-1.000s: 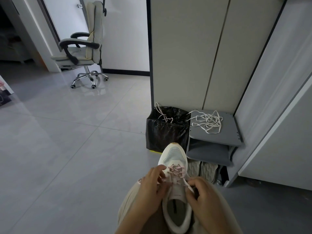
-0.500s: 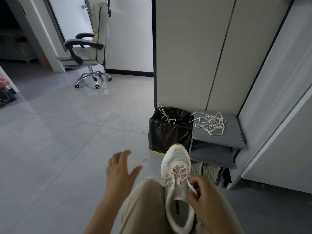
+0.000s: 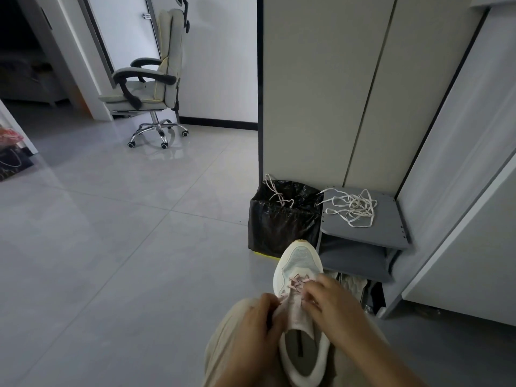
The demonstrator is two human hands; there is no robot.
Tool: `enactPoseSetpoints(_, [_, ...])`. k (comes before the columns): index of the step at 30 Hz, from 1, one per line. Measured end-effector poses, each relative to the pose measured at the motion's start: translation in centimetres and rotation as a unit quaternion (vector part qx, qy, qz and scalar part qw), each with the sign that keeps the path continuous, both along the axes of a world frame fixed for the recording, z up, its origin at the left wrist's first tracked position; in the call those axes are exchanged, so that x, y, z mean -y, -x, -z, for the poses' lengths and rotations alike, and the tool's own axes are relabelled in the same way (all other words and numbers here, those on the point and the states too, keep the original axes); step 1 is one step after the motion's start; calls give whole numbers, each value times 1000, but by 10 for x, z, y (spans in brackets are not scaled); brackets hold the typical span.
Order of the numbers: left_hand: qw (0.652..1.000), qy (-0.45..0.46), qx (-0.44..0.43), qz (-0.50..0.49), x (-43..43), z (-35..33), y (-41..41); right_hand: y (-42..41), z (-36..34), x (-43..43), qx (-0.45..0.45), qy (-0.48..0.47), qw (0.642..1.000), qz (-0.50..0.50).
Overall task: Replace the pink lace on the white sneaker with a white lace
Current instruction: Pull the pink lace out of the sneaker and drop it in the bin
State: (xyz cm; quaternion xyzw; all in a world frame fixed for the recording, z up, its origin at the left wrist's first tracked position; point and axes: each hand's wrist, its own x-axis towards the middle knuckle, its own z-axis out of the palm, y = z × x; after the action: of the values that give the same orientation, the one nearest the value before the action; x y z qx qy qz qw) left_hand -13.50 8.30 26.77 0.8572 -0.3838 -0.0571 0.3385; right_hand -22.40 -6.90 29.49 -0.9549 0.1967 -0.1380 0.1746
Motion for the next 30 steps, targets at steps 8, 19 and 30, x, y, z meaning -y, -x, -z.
enactPoseSetpoints(8, [999, 2, 22, 26, -4, 3, -4, 28, 17, 12, 113, -319, 936, 99])
enactPoseSetpoints(19, [999, 18, 35, 20, -7, 4, 1, 5, -3, 3, -16, 52, 998, -33])
enactPoseSetpoints(30, [997, 0, 77, 21, -6, 11, 0, 42, 0, 29, 127, -375, 902, 171])
